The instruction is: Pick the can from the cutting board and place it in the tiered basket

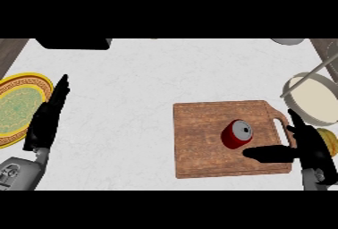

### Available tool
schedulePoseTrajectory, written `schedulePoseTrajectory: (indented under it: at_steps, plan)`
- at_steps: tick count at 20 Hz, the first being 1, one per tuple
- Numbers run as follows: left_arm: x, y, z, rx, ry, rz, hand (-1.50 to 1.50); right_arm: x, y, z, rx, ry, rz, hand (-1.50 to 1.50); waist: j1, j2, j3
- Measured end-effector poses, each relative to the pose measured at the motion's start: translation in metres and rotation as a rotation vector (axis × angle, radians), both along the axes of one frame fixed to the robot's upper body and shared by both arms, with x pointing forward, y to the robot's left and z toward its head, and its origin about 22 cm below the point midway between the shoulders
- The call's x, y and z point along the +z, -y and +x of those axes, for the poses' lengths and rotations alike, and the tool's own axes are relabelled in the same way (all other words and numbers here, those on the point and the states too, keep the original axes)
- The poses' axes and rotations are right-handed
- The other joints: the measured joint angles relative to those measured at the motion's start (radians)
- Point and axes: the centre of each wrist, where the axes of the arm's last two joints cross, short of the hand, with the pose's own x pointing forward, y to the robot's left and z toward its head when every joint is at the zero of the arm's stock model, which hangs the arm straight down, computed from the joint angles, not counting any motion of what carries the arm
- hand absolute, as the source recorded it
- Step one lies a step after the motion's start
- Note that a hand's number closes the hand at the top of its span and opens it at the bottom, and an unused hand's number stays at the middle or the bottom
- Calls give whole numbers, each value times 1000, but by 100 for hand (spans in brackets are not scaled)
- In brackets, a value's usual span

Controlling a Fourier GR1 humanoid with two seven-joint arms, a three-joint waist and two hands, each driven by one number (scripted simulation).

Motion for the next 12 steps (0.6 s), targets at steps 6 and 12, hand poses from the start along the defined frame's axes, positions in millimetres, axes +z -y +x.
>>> schedulePoseTrajectory:
  at_steps: [6, 12]
  plan:
    - [-1, -4, -3, 8, -1, 4, 0, -7, -8, 8, 17, -25, -53, -150, -7, -3, 0]
    - [-2, -3, -3, 12, -3, 0, 0, -11, -22, 15, 40, -31, -113, -150, -14, -4, 0]
